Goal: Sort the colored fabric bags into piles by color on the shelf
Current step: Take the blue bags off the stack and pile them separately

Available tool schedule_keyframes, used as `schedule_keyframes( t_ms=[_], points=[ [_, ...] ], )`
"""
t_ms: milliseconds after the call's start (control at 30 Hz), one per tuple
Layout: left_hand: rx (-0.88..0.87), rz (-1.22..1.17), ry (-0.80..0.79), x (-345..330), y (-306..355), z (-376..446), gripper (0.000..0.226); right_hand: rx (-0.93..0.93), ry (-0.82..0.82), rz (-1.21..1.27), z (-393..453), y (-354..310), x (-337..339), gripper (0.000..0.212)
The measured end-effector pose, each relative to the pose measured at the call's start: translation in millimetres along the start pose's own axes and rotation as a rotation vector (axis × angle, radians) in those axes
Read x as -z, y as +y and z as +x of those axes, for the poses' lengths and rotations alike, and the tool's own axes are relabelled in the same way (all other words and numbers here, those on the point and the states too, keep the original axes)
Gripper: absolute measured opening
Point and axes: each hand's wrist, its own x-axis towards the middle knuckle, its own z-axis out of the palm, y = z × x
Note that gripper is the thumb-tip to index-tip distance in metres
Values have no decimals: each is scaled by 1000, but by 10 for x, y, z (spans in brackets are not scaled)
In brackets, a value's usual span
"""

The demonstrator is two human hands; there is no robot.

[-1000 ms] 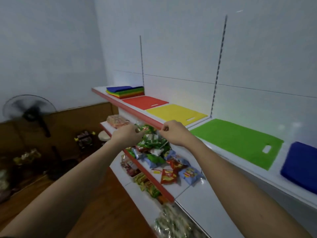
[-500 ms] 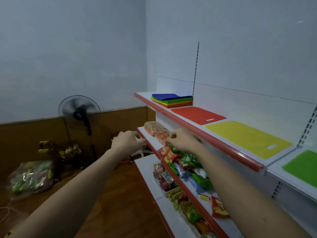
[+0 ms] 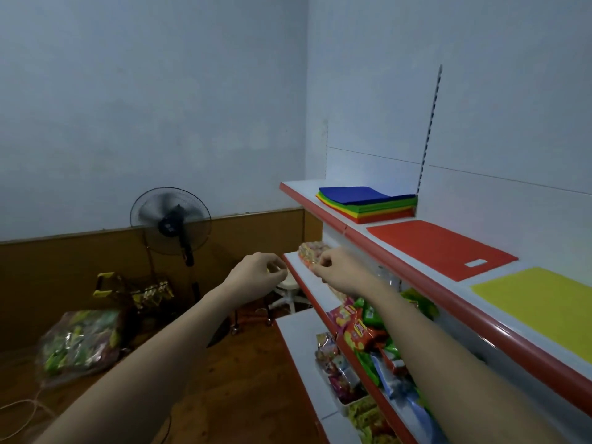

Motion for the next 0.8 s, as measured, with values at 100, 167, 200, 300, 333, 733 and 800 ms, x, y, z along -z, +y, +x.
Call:
schedule_keyframes(
  t_ms=[100, 167, 200, 300, 333, 733, 800],
  points=[
    [-30, -12, 44, 25, -111, 354, 22, 11, 5, 27, 375, 123, -93, 31],
    [-31, -18, 69, 24, -213, 596, 21, 10, 6, 21, 612, 202, -146, 28],
    [-30, -25, 85, 20, -273, 726, 21, 11, 16, 20, 744, 244, -166, 27],
    [-9, -40, 98, 8, -470, 1072, 21, 10, 59, 21, 1120, 313, -203, 29],
    [-5, -37, 92, 2, -549, 1193, 21, 17, 80, 19, 1245, 326, -223, 30],
    [-111, -19, 65, 139, -1666, 2815, 33, -107, 97, 40, 2830, 101, -842, 27],
    [-143, -44, 51, 174, -1818, 3032, 31, -130, 51, 25, 3019, 57, -901, 29]
  ],
)
